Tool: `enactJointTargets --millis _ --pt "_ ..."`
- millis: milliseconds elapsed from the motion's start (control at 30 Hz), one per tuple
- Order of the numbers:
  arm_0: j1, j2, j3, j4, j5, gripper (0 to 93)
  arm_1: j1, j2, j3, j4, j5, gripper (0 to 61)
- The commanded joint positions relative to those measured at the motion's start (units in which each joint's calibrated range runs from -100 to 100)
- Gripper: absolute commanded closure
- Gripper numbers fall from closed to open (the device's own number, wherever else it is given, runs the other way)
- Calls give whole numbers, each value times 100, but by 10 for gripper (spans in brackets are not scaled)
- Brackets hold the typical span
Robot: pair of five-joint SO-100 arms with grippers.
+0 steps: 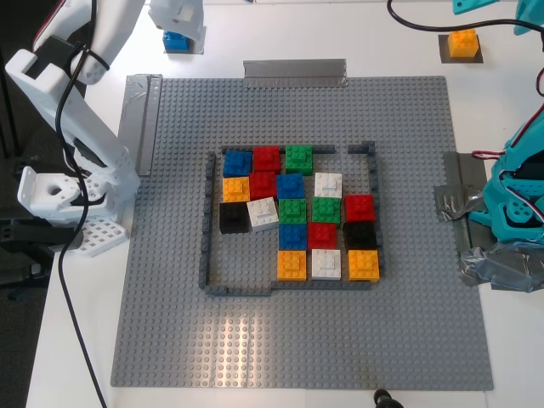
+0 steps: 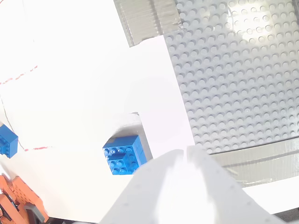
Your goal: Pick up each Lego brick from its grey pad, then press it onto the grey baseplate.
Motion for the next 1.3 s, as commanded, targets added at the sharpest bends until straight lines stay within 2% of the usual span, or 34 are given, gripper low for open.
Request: enactJointTargets --millis 0,333,600,1000,1167,1200,1267 --pt "49 -109 -22 61 -15 927 -26 -606 -93 -125 54 612" --pt "56 -117 -85 61 -20 927 -548 -683 -102 -313 24 612" --pt "41 -92 -31 61 -30 927 -933 -348 60 -565 293 612" --pt "-9 -49 -401 61 24 927 -1259 1394 -1710 -101 488 611" --pt "20 192 -238 -582 127 927 -1477 1901 -2242 -134 381 607" --pt "20 286 -220 -720 141 927 -1513 2021 -2396 -101 351 604" --pt "27 535 -211 -1013 136 927 -1578 2296 -2739 13 264 516"
